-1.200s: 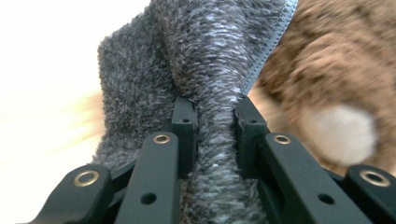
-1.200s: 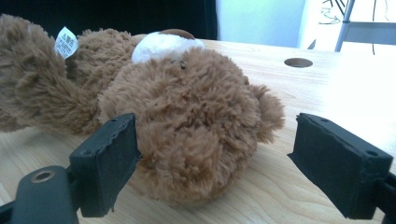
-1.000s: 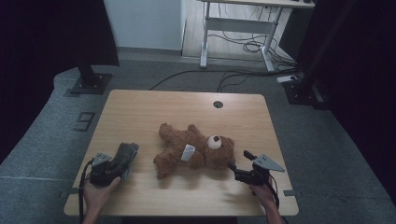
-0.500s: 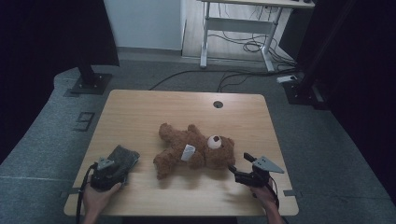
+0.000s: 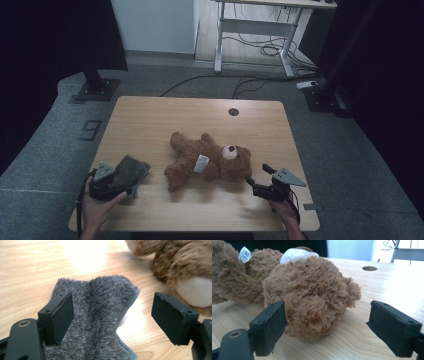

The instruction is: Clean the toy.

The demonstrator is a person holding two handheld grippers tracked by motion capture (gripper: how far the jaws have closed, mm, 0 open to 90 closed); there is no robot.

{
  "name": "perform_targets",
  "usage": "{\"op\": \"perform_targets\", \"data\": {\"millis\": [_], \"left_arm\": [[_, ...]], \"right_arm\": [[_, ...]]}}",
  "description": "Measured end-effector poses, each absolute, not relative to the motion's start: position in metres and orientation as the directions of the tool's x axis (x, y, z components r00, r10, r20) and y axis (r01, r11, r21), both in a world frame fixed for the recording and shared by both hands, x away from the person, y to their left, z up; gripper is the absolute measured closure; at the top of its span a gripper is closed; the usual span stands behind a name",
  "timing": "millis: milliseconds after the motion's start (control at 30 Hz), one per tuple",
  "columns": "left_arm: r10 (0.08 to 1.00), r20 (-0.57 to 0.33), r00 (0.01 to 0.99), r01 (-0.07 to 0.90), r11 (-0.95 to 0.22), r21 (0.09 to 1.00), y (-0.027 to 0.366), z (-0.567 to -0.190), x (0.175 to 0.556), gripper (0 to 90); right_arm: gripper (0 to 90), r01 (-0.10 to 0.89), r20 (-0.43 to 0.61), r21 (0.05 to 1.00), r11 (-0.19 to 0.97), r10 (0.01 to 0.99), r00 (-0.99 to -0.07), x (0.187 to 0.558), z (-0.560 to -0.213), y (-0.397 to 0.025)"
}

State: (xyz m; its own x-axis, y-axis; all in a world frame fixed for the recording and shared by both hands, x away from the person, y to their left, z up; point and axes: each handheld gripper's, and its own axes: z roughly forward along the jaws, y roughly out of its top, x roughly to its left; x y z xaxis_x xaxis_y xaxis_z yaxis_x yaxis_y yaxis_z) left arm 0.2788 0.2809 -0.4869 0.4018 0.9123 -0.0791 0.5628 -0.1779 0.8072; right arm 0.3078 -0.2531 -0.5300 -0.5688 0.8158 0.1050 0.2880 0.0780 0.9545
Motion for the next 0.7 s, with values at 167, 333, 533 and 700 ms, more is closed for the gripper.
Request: {"op": "perform_targets", "data": {"millis": [167, 333, 533, 700], "left_arm": [[0.899, -0.081, 0.43, 0.56, -0.196, 0.805, 0.273, -0.484, 0.272, 19.0], [0.88, -0.102, 0.464, 0.546, -0.193, 0.816, 0.257, -0.489, 0.264, 19.8], [0.857, -0.122, 0.5, 0.539, -0.198, 0.819, 0.237, -0.499, 0.253, 20.6], [0.833, -0.127, 0.539, 0.554, -0.236, 0.798, 0.22, -0.514, 0.245, 21.6]], "right_arm": [[14.2, 0.295, 0.106, 0.952, 0.083, 0.815, -0.57, 0.303, -0.532, -0.251], [14.2, 0.314, 0.107, 0.945, 0.094, 0.817, -0.567, 0.29, -0.539, -0.249], [14.3, 0.333, 0.11, 0.938, 0.101, 0.823, -0.558, 0.274, -0.544, -0.249], [14.8, 0.356, 0.097, 0.926, 0.126, 0.832, -0.546, 0.261, -0.549, -0.241]]}}
